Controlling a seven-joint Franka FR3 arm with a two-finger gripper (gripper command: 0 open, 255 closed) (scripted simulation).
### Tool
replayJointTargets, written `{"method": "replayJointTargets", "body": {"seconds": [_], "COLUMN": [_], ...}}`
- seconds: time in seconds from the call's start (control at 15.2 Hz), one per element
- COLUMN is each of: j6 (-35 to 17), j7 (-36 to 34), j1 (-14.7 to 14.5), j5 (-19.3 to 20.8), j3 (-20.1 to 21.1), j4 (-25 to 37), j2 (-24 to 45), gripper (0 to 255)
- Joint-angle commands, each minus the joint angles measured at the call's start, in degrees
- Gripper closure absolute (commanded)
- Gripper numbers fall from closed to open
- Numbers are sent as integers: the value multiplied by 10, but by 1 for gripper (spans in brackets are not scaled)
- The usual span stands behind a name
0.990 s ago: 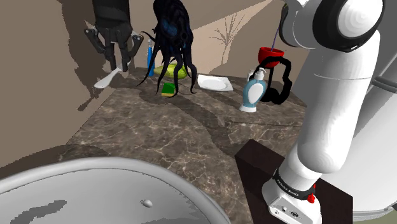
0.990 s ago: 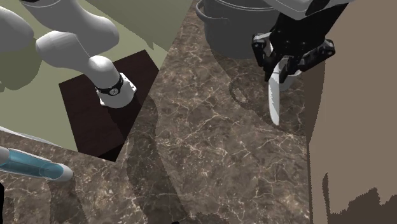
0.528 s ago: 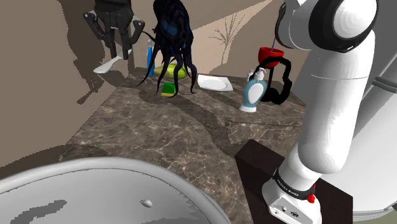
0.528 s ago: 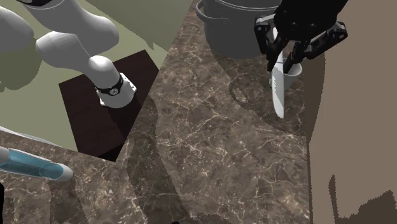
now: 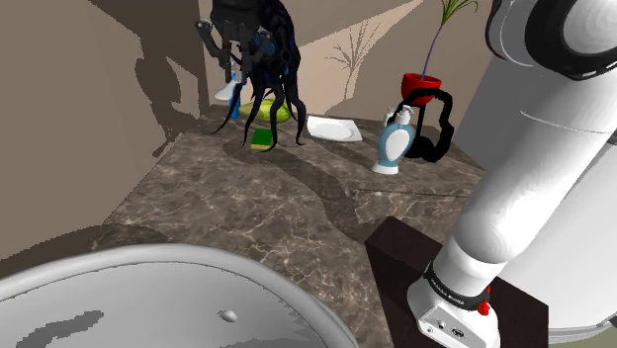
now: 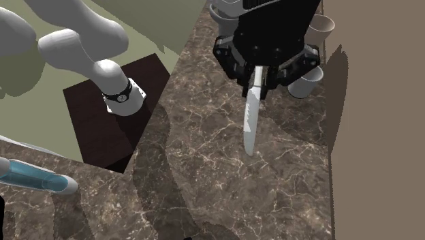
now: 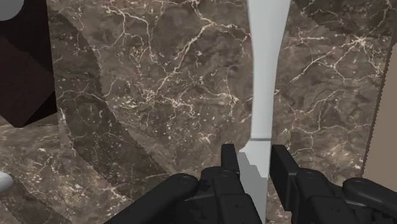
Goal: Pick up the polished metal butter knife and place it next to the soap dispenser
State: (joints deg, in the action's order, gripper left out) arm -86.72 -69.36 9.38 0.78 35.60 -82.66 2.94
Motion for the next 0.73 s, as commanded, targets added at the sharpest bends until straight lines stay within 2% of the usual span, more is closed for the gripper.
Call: {"method": "replayJointTargets", "body": {"seconds": [0.0, 0.33, 0.66], "j6": [-7, -13, -14], "j7": [36, 122, 201], "j1": [21, 62, 93], "j5": [-17, -46, -57], "j3": [-16, -62, -109], "j4": [-30, -83, -117], "j2": [-27, -80, -112], "gripper": [255, 255, 255]}}
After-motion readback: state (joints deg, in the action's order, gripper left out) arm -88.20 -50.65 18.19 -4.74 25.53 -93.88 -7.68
